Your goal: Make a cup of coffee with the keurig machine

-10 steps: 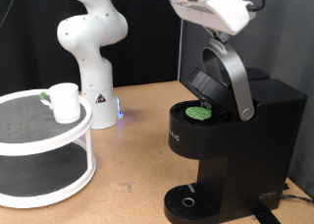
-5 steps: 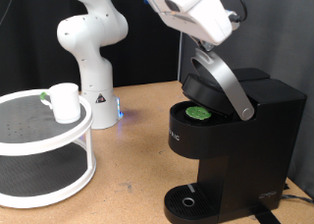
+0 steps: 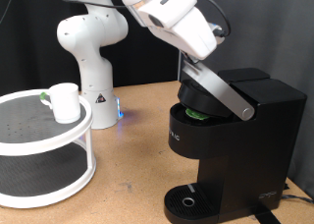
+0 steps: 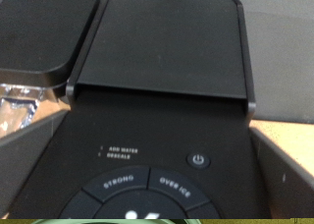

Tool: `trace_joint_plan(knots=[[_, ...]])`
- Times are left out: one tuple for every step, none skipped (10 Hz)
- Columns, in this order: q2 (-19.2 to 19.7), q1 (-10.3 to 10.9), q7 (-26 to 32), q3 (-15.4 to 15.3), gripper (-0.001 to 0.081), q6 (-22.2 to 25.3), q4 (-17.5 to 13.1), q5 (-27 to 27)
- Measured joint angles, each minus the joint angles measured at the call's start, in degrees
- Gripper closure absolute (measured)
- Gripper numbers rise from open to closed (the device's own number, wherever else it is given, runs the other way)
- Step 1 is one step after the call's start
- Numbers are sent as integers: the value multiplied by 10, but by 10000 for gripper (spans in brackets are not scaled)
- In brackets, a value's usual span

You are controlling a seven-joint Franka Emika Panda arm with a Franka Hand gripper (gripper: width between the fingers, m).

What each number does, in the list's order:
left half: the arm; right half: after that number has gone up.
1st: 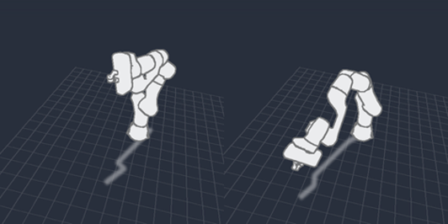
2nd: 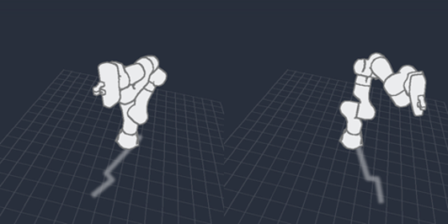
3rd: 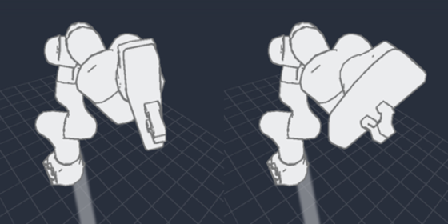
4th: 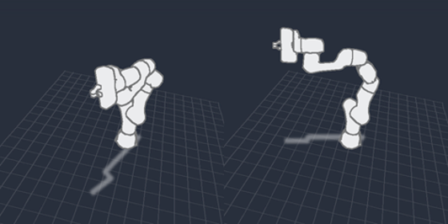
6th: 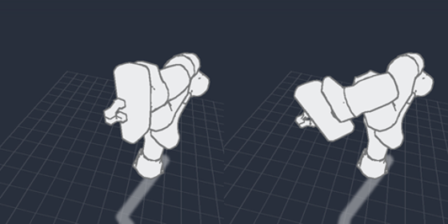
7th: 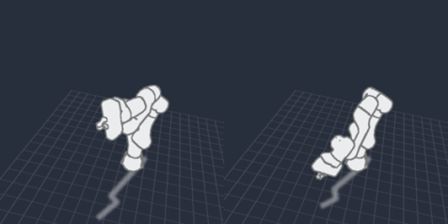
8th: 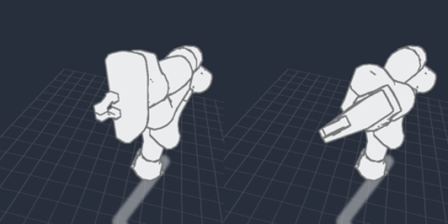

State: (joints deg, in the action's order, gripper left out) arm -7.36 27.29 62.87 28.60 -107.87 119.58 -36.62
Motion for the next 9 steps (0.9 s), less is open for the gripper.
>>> trace_joint_plan(knots=[[2, -1, 1, 3, 805, -1, 3, 1], [3, -2, 3, 6, 805, -3, 6, 2], [6, -3, 8, 9, 805, -7, 10, 5], [10, -4, 11, 12, 805, -9, 13, 10], [14, -6, 15, 14, 805, -14, 17, 13], [18, -6, 19, 16, 805, -21, 21, 16], [20, -7, 21, 17, 805, -28, 26, 16], [22, -7, 23, 18, 805, -31, 28, 16], [24, -7, 25, 19, 805, -31, 28, 16]])
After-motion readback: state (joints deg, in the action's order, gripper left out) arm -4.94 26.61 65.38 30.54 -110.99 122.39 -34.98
